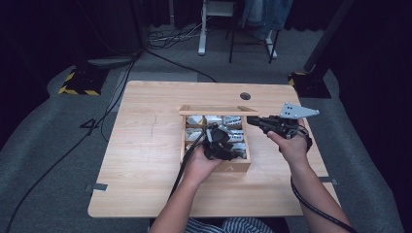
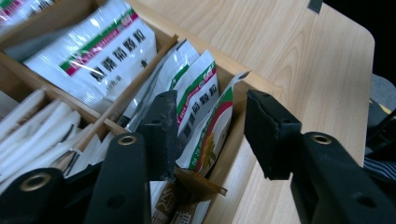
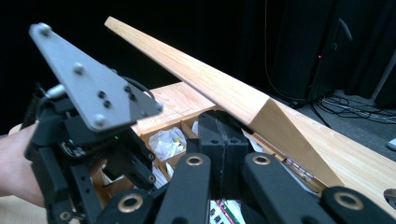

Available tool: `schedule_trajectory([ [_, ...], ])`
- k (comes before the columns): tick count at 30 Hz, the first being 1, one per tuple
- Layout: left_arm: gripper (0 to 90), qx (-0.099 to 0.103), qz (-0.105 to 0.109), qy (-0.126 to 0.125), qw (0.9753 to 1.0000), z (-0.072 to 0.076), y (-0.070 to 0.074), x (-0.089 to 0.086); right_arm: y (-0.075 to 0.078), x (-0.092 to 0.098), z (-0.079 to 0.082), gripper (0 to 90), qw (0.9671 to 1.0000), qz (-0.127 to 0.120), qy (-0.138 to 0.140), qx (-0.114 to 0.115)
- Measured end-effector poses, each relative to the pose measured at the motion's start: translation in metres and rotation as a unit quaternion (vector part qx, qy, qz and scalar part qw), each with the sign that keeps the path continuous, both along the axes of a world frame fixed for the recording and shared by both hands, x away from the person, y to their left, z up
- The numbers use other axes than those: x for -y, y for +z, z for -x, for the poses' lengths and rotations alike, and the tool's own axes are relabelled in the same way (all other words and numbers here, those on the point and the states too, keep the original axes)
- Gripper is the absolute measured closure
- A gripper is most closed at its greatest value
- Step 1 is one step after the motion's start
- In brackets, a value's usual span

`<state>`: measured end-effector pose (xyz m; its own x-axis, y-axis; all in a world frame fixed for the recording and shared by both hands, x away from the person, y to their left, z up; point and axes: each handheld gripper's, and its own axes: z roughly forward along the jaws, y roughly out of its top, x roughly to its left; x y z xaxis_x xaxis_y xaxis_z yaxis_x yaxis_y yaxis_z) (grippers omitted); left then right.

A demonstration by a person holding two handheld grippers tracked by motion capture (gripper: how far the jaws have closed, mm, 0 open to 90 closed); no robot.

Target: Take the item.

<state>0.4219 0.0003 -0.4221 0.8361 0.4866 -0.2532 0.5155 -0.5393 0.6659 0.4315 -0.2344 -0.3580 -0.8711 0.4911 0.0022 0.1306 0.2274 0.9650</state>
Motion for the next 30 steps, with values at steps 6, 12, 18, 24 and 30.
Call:
schedule_trajectory([
  [6, 61.6, -0.02, 0.001, -0.008, 0.9998, -0.005, -0.005, 0.001, 0.0, 0.0, 0.0, 90.0, 1.0, 0.0, 0.0, 0.0],
  [12, 66.9, -0.02, -0.011, -0.011, 0.9997, -0.004, -0.008, 0.006, 0.0, 0.0, 0.0, 90.0, 1.0, 0.001, 0.0, 0.0],
  [18, 80.6, -0.023, -0.036, -0.016, 0.999, -0.004, -0.01, 0.01, 0.0, 0.0, 0.0, 90.0, 1.0, -0.001, 0.001, 0.0],
  [24, 89.0, 0.012, -0.053, -0.035, 0.9979, 0.003, -0.009, 0.014, 0.0, 0.0, 0.0, 90.0, 1.0, 0.001, 0.0, 0.001],
  [30, 89.7, 0.042, -0.064, -0.038, 0.9963, 0.007, -0.007, 0.016, 0.0, 0.0, 0.0, 90.0, 1.0, 0.002, -0.001, 0.002],
])
